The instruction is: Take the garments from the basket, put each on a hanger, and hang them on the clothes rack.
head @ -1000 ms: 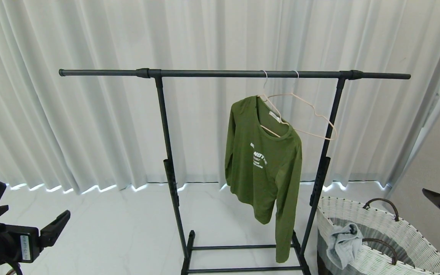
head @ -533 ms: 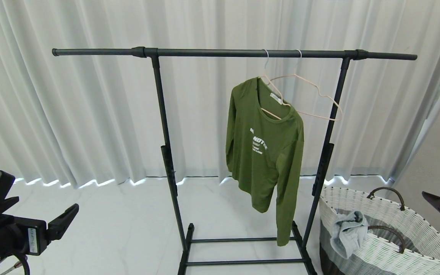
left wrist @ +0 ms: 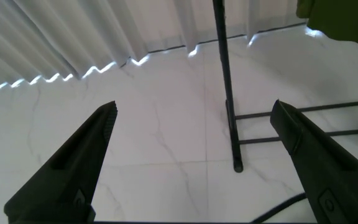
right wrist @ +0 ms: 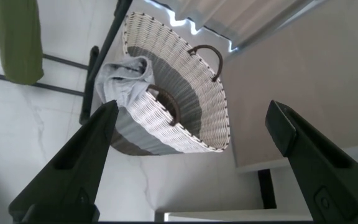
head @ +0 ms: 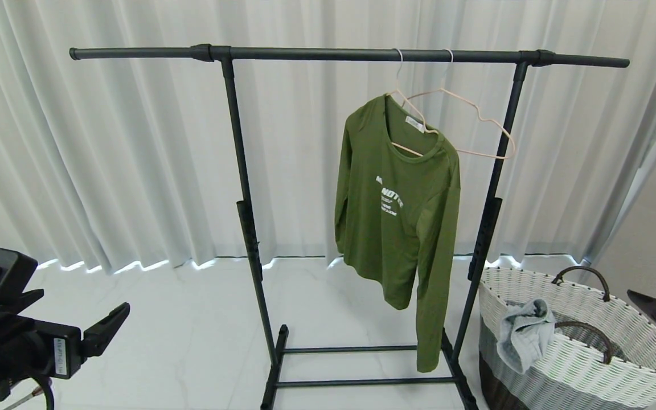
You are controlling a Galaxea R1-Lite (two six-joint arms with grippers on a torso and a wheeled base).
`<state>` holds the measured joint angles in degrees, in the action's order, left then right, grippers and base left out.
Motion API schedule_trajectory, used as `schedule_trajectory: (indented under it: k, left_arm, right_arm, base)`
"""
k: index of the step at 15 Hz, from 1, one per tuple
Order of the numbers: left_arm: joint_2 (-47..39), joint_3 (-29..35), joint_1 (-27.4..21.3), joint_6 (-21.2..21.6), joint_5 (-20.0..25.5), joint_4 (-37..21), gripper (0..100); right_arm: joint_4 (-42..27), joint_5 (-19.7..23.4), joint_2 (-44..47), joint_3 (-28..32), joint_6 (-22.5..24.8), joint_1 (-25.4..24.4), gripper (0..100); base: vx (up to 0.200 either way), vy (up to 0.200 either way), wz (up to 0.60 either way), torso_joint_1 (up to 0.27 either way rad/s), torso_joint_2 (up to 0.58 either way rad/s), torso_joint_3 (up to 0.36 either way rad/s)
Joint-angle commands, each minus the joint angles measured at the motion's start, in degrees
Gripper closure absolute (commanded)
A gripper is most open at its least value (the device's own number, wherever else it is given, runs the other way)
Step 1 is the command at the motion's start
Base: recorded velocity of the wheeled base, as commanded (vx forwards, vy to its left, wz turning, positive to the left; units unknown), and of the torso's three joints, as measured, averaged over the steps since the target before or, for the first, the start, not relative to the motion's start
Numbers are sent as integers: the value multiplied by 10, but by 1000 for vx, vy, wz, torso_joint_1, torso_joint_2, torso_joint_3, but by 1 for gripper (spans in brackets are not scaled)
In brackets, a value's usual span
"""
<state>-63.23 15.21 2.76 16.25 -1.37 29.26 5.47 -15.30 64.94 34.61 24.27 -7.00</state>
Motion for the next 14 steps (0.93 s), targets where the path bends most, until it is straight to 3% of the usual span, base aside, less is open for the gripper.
schedule_trajectory:
  k: [1,3,11,14]
  left_arm:
    - [-4,-1,-2,0,0,0,0]
    - [-6,-3,-4,-1,0,0,0]
    - [-17,-5,-40,-4,0,0,0]
    - [-29,-3,-42,-1,0,0,0]
  right_arm:
    - [0,0,4,0,1,0,0]
    - [1,0,5,-2,1,0,0]
    - [1,0,4,-18,-1,10,0]
    - [1,0,5,-24,-1,12,0]
  base:
    - [0,0,0,0,0,0]
    - [0,0,0,0,0,0]
    - [0,-200,0,-1,6,4]
    - [200,0,0,-2,1,2]
